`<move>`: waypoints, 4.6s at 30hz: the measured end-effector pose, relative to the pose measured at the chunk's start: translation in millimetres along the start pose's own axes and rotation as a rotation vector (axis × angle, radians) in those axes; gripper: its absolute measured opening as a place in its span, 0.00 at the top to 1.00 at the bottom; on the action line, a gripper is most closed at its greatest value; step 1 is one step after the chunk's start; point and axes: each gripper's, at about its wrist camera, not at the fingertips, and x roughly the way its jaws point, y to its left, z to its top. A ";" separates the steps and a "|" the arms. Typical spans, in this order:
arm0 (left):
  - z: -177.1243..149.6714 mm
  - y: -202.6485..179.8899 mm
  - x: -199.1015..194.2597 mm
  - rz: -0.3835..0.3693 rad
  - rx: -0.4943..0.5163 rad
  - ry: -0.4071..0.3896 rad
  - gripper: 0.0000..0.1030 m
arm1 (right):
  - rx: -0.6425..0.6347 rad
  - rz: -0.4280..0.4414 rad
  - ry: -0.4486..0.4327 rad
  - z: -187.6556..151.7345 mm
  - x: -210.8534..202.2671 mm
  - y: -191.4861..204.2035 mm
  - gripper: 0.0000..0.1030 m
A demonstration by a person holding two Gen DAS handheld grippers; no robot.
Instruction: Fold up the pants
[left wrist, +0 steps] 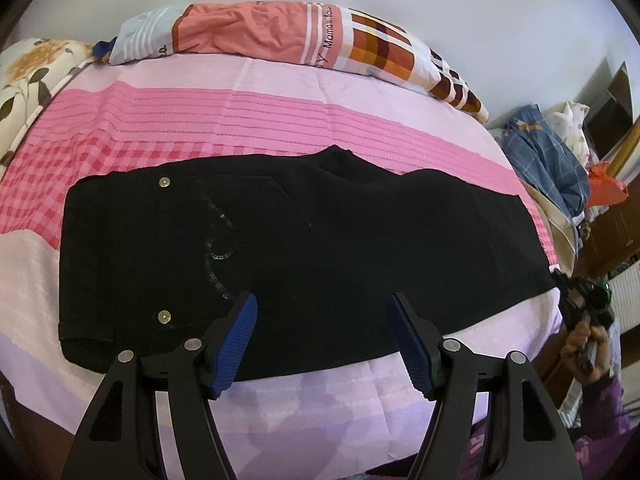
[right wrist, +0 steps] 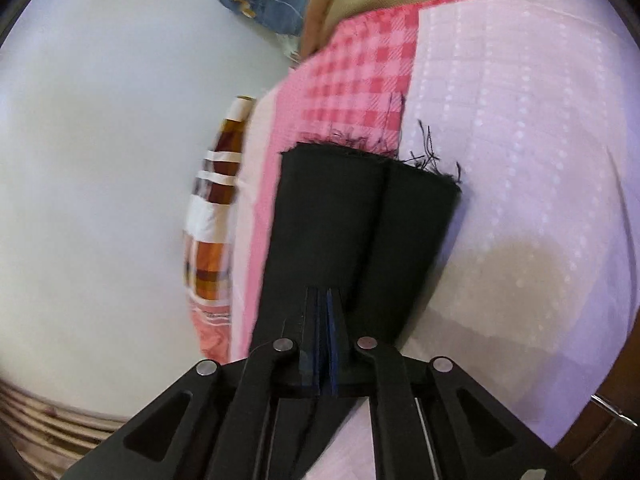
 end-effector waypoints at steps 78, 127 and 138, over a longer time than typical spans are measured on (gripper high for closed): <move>-26.6 22.3 6.3 -0.053 -0.071 0.012 0.28 | -0.180 -0.049 0.366 -166.7 53.9 53.1 0.96; -19.8 8.4 15.2 0.058 -0.022 0.049 0.26 | -0.153 -0.190 -0.008 19.0 -57.0 -12.2 0.97; -29.5 36.0 8.3 0.028 -0.091 0.020 0.26 | -0.101 -0.175 -0.144 36.9 -84.4 -28.7 0.85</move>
